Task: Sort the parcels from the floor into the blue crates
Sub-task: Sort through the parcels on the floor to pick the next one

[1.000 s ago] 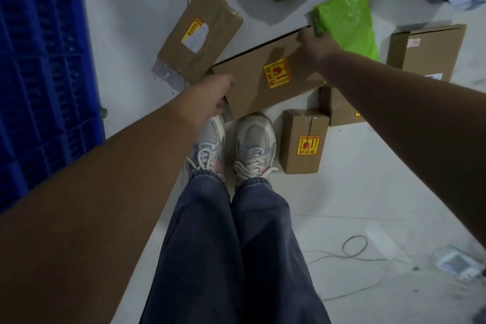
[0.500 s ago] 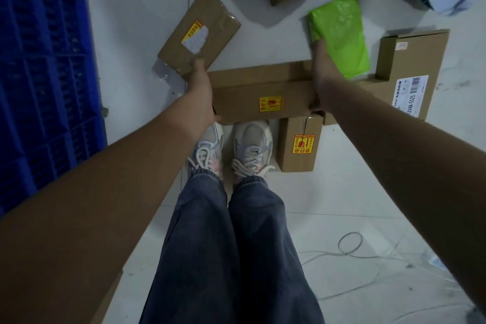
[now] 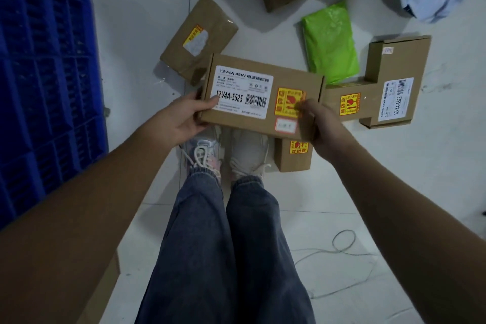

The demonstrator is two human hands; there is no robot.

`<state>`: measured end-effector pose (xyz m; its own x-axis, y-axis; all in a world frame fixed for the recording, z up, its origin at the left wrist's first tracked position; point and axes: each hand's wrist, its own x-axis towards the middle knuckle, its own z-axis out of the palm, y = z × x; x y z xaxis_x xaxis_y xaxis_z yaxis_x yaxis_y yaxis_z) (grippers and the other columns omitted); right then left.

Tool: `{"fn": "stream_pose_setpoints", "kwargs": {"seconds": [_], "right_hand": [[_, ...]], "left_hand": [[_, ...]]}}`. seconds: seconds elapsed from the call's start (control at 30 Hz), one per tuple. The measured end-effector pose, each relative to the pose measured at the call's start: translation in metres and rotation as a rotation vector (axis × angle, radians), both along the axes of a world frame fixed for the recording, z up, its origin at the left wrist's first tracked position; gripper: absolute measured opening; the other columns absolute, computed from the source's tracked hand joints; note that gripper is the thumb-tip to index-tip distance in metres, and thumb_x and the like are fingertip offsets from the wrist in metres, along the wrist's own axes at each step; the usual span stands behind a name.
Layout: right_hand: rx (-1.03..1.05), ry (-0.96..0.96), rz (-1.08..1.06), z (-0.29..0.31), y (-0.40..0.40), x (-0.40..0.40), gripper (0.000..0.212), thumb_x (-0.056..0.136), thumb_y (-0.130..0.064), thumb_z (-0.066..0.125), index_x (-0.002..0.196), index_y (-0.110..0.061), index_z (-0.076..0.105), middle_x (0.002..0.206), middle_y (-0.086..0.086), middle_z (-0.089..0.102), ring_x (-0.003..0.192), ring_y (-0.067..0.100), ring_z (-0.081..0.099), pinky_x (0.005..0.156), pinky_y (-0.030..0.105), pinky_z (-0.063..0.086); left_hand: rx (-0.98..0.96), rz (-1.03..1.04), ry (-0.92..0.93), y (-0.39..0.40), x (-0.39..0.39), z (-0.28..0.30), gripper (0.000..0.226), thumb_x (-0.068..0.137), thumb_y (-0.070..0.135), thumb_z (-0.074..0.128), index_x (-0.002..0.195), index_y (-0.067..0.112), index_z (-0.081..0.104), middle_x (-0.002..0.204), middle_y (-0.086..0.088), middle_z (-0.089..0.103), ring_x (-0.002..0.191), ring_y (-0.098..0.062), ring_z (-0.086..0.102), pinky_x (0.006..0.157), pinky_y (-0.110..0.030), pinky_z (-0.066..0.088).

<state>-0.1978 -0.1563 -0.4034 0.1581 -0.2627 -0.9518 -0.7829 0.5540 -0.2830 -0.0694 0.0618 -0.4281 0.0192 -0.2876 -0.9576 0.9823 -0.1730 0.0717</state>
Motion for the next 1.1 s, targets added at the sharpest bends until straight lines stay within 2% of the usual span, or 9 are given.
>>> {"fn": "stream_pose_setpoints", "kwargs": {"seconds": [0.1,0.17,0.27,0.53,0.7,0.9,0.97,1.03,1.1], "right_hand": [[0.006,-0.009,0.036,0.013,0.011,-0.005,0.063,0.073,-0.049,0.072,0.126,-0.017,0.057,0.119,0.007,0.067,0.107,0.026,0.065,0.094,0.046,0.050],[-0.011,0.009,-0.003,0.024,0.016,0.002,0.064,0.073,-0.064,0.062,0.124,-0.025,0.059,0.120,0.002,0.068,0.112,0.023,0.063,0.100,0.049,0.045],[-0.035,-0.014,-0.101,0.047,0.019,0.023,0.047,0.089,-0.061,0.042,0.114,-0.027,0.064,0.113,0.003,0.070,0.103,0.021,0.067,0.093,0.042,0.051],[-0.180,-0.138,0.022,0.141,0.014,0.117,0.043,0.091,-0.060,0.038,0.097,-0.028,0.067,0.095,-0.002,0.074,0.082,0.014,0.071,0.071,0.029,0.056],[-0.304,-0.213,0.117,0.224,0.021,0.164,0.042,0.092,-0.058,0.037,0.090,-0.031,0.070,0.089,-0.006,0.075,0.093,0.019,0.069,0.097,0.045,0.049],[-0.337,-0.368,0.263,0.364,0.041,0.206,0.034,0.095,-0.035,0.044,0.073,-0.021,0.067,0.062,-0.008,0.071,0.073,0.014,0.065,0.086,0.037,0.050],[-0.337,-0.423,0.303,0.411,0.055,0.217,0.034,0.095,-0.033,0.044,0.075,-0.019,0.067,0.061,-0.006,0.071,0.069,0.015,0.065,0.080,0.035,0.049],[-0.322,-0.488,0.320,0.454,0.073,0.223,0.033,0.095,-0.036,0.043,0.086,-0.018,0.070,0.072,-0.001,0.073,0.074,0.020,0.067,0.079,0.036,0.051],[-0.303,-0.559,0.317,0.493,0.093,0.226,0.033,0.095,-0.037,0.043,0.098,-0.018,0.069,0.084,0.004,0.073,0.079,0.022,0.068,0.079,0.037,0.052]], "left_hand": [[-0.056,-0.024,-0.127,0.012,0.001,0.016,0.032,0.091,0.000,0.051,0.114,0.021,0.057,0.112,-0.003,0.067,0.095,-0.014,0.068,0.083,-0.027,0.056],[-0.066,-0.045,-0.194,0.016,0.006,0.030,0.038,0.090,-0.001,0.052,0.122,0.020,0.054,0.114,-0.003,0.067,0.094,-0.014,0.068,0.080,-0.025,0.058],[-0.071,-0.043,-0.256,0.016,0.021,0.059,0.045,0.089,0.004,0.056,0.130,0.021,0.050,0.116,-0.001,0.067,0.099,-0.014,0.067,0.077,-0.024,0.056],[0.156,-0.056,-0.588,0.012,0.088,0.164,0.031,0.089,0.035,0.058,0.116,0.019,0.052,0.103,0.002,0.068,0.088,-0.010,0.065,0.076,-0.025,0.053],[0.213,0.024,-0.692,0.020,0.104,0.260,0.038,0.092,0.035,0.054,0.124,0.015,0.053,0.110,0.001,0.066,0.095,-0.011,0.064,0.074,-0.020,0.050],[0.219,0.093,-0.634,0.061,0.095,0.410,0.028,0.095,0.023,0.051,0.122,0.016,0.052,0.109,0.000,0.064,0.086,-0.007,0.061,0.065,-0.019,0.049],[0.238,0.114,-0.652,0.080,0.089,0.459,0.028,0.095,0.023,0.051,0.122,0.015,0.052,0.113,0.000,0.064,0.093,-0.010,0.062,0.073,-0.022,0.052],[0.277,0.133,-0.713,0.100,0.082,0.506,0.031,0.095,0.025,0.051,0.125,0.017,0.051,0.120,0.001,0.063,0.106,-0.014,0.061,0.092,-0.032,0.050],[0.287,0.190,-0.784,0.120,0.070,0.552,0.029,0.094,0.022,0.051,0.124,0.021,0.050,0.119,0.006,0.062,0.110,-0.011,0.058,0.096,-0.031,0.047]]}}
